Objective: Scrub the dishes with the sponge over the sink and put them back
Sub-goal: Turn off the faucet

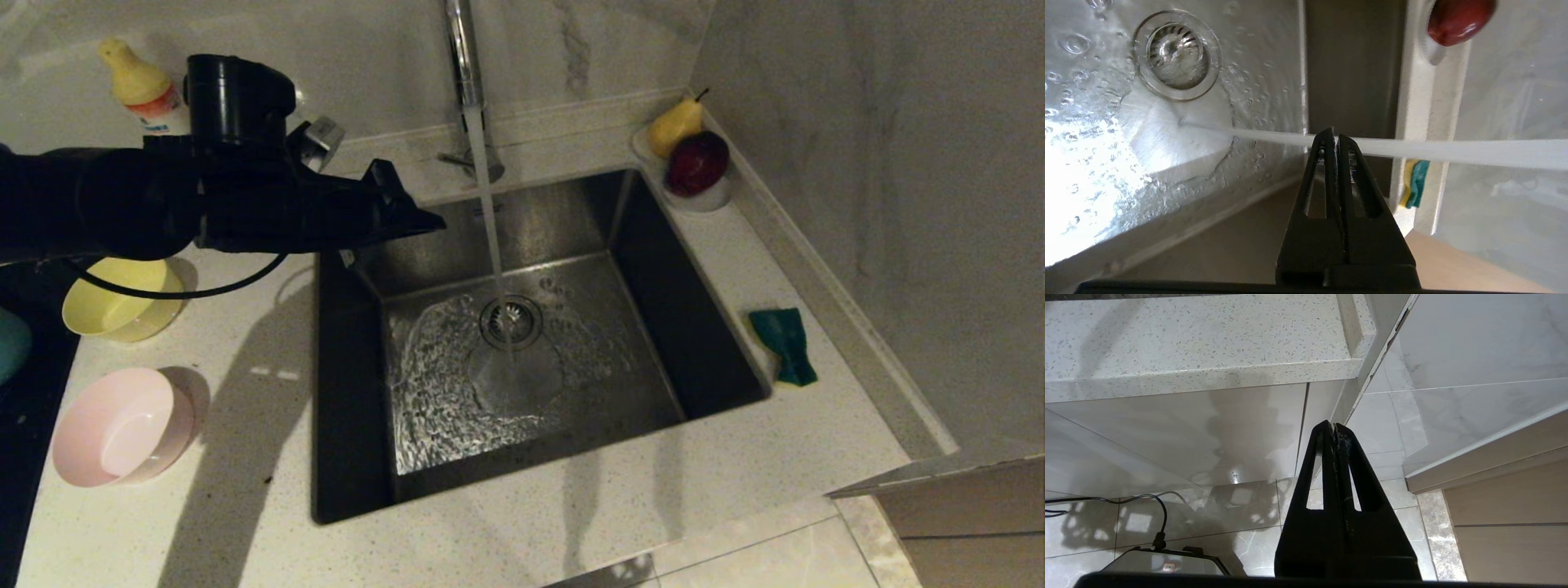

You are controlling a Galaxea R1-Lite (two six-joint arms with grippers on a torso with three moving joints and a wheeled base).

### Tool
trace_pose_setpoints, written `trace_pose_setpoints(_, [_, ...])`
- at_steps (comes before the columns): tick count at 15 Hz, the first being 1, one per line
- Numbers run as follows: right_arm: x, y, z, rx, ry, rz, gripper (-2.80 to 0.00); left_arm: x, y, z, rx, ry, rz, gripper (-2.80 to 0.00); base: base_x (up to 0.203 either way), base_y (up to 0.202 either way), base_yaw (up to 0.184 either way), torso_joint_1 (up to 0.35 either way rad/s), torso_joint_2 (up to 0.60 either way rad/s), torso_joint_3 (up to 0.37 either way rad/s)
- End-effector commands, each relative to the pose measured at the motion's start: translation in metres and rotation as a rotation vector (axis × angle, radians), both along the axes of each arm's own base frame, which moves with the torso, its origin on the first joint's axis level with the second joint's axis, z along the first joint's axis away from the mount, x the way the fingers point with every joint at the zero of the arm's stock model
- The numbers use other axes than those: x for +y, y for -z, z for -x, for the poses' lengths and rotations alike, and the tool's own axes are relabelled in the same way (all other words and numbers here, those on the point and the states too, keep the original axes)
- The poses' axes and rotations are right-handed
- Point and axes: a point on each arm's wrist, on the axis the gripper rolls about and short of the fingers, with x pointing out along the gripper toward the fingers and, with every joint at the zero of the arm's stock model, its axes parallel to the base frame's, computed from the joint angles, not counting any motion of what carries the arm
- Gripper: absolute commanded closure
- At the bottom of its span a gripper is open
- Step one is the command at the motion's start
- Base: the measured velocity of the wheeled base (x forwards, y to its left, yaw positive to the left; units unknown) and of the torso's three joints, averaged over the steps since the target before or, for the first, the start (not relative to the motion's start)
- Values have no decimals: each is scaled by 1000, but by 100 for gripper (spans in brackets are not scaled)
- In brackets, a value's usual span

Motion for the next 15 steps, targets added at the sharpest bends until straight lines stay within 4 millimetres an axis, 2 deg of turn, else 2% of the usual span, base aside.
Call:
trace_pose_setpoints(1, [0, 0, 0, -2, -1, 0, 0, -2, -4, -3, -15, 3, 13, 0, 0, 0, 0, 0, 0, 0])
trace_pose_setpoints(11, [0, 0, 0, -2, -1, -1, 0, -18, -8, -34, -128, -108, 92, 0, 0, 0, 0, 0, 0, 0])
trace_pose_setpoints(15, [0, 0, 0, -2, -1, 0, 0, -35, -3, -56, -160, -228, 78, 0, 0, 0, 0, 0, 0, 0])
